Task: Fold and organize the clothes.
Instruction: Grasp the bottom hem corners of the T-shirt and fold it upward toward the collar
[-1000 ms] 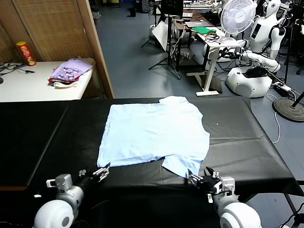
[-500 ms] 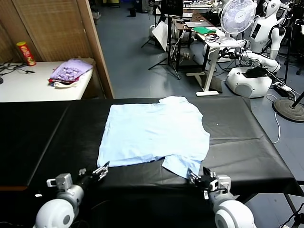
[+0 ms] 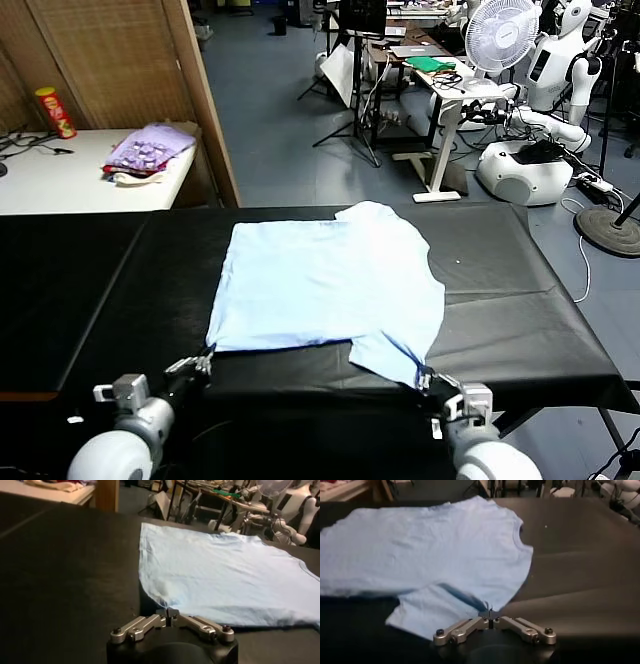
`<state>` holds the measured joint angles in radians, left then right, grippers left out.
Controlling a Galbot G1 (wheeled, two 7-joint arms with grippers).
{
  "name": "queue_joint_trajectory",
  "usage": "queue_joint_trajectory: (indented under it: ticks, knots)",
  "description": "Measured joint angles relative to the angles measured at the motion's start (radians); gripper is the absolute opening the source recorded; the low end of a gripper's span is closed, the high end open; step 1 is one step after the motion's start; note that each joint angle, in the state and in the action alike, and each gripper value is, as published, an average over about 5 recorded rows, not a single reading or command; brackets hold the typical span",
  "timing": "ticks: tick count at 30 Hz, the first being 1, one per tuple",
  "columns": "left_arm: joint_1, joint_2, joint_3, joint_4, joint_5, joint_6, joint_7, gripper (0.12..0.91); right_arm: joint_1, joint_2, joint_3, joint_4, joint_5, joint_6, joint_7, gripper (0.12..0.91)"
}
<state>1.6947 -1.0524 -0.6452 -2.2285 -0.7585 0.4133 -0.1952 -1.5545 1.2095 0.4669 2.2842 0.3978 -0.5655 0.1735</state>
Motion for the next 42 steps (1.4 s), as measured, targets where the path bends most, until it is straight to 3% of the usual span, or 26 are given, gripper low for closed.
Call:
queue_joint_trajectory:
  ticks: [10,23,26,31,34,37,42]
  knots:
    - [-0.181,-0.078,0.052,0.070,0.115,-0.061,0.014,0.129,0.260,-0.084,-0.059,-0.266,-0.054,0.132,-0.122,0.122]
    - [-0.418,-0.111,0.164,0.318,0.268,-0.101,0.032,0.129,0.454,-0.101,-0.153,-0.530,-0.145,0.294,-0.199,0.129]
    - [-0.456,-0.119,0.186,0.366,0.284,-0.104,0.028,0.129,0.456,-0.115,-0.154,-0.531,-0.158,0.311,-0.225,0.217]
    - [-0.495,-0.123,0.200,0.408,0.289,-0.096,0.018,0.157,0.405,-0.147,-0.134,-0.464,-0.153,0.257,-0.217,0.497]
    - [-0.496,-0.117,0.200,0.410,0.288,-0.092,0.016,0.278,0.346,-0.155,-0.107,-0.395,-0.127,0.210,-0.184,0.658]
    - [-0.483,-0.108,0.194,0.402,0.288,-0.091,0.018,0.430,0.280,-0.153,-0.076,-0.335,-0.088,0.169,-0.160,0.766]
    - [-0.440,-0.095,0.181,0.375,0.292,-0.088,0.031,0.690,0.201,-0.138,-0.033,-0.304,-0.046,0.143,-0.143,0.791]
